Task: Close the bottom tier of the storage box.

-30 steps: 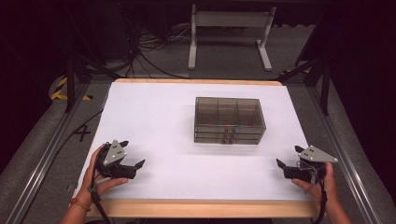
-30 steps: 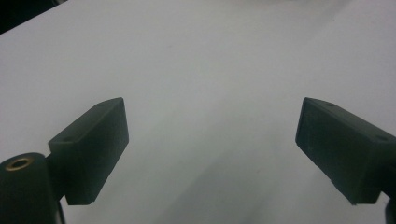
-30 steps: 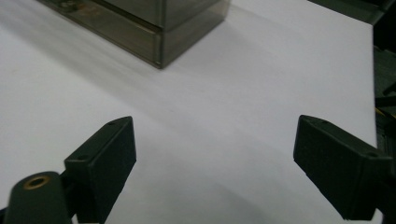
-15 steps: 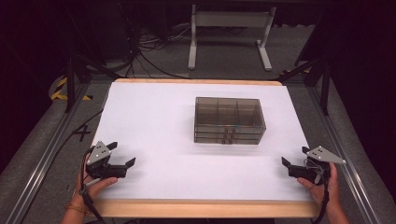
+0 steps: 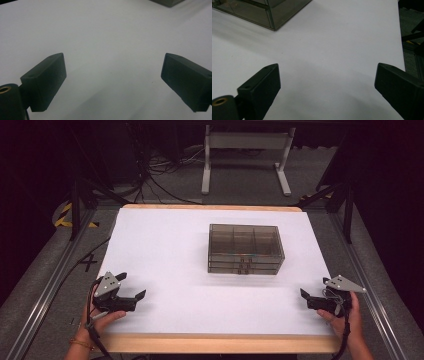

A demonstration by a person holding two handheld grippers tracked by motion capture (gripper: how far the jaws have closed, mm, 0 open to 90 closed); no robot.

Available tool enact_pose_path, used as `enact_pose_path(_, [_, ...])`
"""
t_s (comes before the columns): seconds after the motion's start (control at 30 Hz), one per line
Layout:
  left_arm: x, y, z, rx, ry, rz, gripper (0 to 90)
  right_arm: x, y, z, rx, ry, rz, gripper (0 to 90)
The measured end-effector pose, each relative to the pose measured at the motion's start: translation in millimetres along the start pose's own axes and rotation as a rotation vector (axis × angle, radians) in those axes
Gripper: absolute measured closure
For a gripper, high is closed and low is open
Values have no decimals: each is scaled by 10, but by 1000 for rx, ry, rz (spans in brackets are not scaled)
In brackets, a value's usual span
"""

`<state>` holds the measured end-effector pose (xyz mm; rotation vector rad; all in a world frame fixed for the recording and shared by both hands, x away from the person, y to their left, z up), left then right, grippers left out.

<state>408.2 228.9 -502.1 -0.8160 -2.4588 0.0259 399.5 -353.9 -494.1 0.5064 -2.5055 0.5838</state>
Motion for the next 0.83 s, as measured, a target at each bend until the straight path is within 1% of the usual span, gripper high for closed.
enact_pose_path(0.13, [-9, -3, 8, -9, 13, -2, 66, 4, -5, -1, -3, -6, 2, 72])
enact_pose_path(0.47, [-21, 0, 10, -8, 18, -14, 65, 12, -1, -6, -3, -14, -3, 67])
enact_pose_path(0.83, [-20, 9, 7, 5, 17, -11, 63, 12, -7, -5, -5, -13, 3, 63])
Point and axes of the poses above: each handheld gripper's, and its own axes: x roughly backward along the jaws, z roughly out of its underside, y roughly to its left, the point moved 9 cm from there along -x, roughly forward along the jaws, and after that the axes turned 13 degrees about x, right-handed, at the moved point
